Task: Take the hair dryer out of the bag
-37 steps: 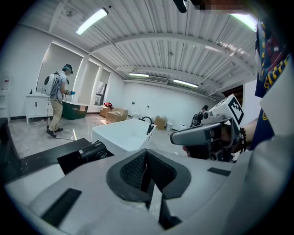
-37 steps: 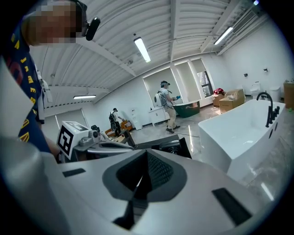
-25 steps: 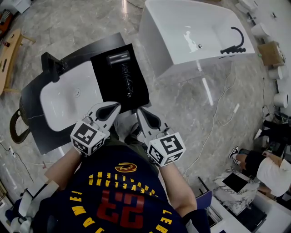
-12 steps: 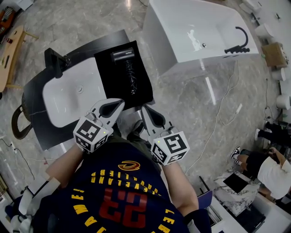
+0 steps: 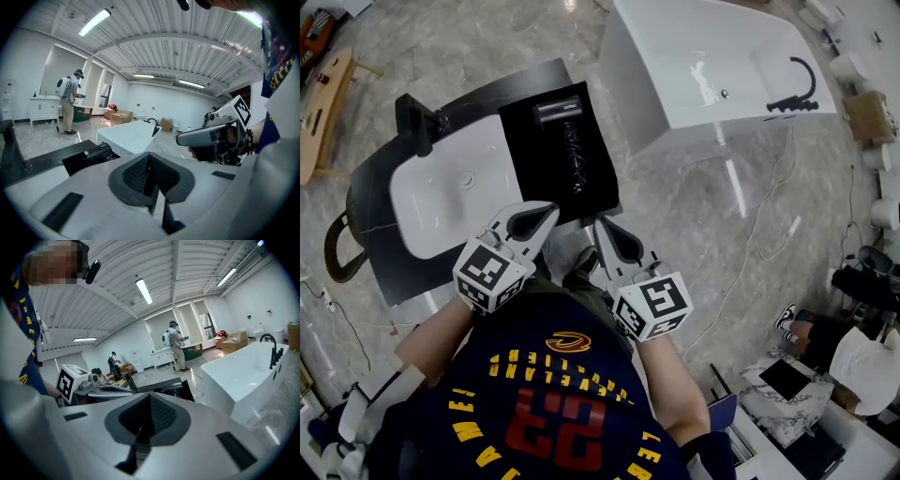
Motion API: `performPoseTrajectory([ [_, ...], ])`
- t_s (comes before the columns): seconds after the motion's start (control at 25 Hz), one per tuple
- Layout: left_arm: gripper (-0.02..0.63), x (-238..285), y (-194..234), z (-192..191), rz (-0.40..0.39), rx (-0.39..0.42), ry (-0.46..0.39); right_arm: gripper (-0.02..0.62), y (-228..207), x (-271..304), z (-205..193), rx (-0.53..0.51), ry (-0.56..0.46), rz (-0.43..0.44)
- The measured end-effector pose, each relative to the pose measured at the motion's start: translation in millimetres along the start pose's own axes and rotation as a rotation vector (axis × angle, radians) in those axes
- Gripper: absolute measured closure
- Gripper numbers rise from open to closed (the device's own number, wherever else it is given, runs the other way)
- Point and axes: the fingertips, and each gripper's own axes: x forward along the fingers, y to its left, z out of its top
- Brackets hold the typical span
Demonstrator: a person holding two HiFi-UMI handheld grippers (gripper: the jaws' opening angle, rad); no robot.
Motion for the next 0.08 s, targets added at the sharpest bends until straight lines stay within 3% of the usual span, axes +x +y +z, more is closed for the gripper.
performPoseTrajectory([
  [0.08,0.603,-0.7,0.7,-0.4,0.002,0.0,0.0,0.588,0.7,0.0,-0.8,-0.002,0.0,0.001],
])
